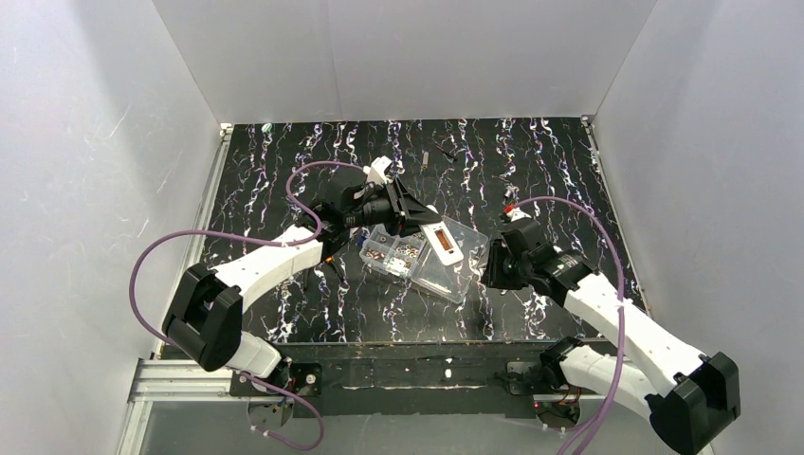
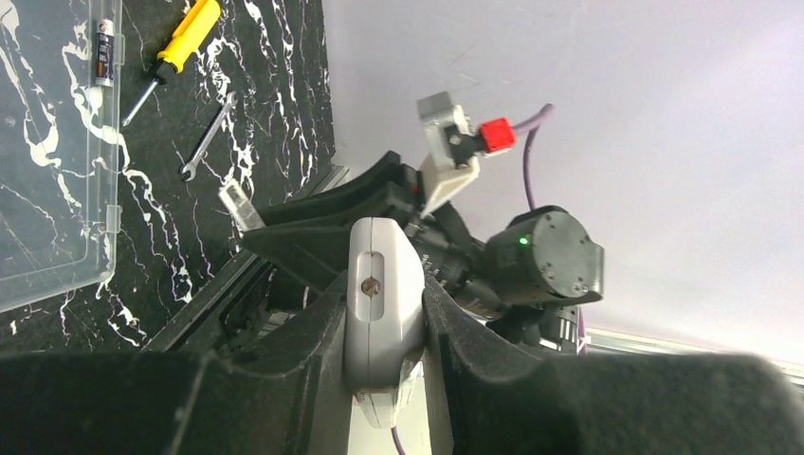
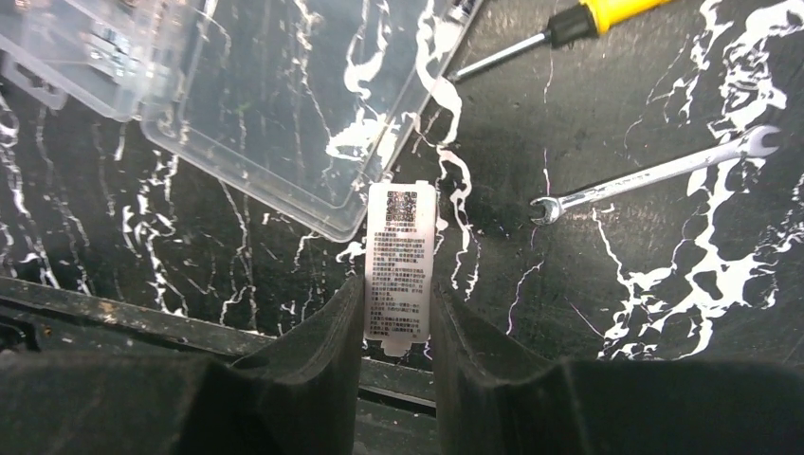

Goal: Load the batteries into the remote control

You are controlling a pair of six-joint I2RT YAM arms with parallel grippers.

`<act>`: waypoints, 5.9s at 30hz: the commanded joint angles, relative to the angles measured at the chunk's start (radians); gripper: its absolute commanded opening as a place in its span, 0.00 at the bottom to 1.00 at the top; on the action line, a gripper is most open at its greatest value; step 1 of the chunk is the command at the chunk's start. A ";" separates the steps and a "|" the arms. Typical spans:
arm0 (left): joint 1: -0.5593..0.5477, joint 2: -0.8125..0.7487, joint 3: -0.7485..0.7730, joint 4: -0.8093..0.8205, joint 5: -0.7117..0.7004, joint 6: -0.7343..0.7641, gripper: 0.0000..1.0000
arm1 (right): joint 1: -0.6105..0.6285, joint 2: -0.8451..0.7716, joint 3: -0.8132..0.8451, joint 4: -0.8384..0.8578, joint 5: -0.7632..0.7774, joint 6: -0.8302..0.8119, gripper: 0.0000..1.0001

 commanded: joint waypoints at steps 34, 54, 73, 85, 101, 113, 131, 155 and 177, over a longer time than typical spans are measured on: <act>0.005 -0.046 -0.018 0.041 0.042 0.011 0.00 | -0.012 0.194 0.103 0.077 -0.002 -0.204 0.59; 0.028 -0.196 -0.038 -0.182 0.075 0.136 0.00 | -0.112 0.565 0.323 0.125 -0.147 -0.893 0.67; 0.058 -0.250 -0.058 -0.250 0.085 0.161 0.00 | -0.137 0.745 0.395 0.146 -0.161 -1.002 0.67; 0.072 -0.253 -0.059 -0.247 0.100 0.158 0.00 | -0.151 0.797 0.414 0.094 -0.205 -1.021 0.67; 0.079 -0.244 -0.042 -0.261 0.112 0.162 0.00 | -0.171 0.847 0.416 0.072 -0.178 -1.033 0.66; 0.080 -0.233 -0.035 -0.257 0.112 0.158 0.00 | -0.172 0.863 0.416 0.034 -0.155 -1.046 0.65; 0.080 -0.230 -0.019 -0.272 0.129 0.157 0.00 | -0.172 0.806 0.325 0.048 -0.137 -1.163 0.64; 0.080 -0.226 -0.019 -0.271 0.117 0.150 0.00 | -0.172 0.809 0.400 0.019 -0.245 -1.111 0.44; 0.080 -0.235 -0.034 -0.261 0.097 0.150 0.00 | -0.182 0.574 0.317 0.071 -0.231 -0.829 0.45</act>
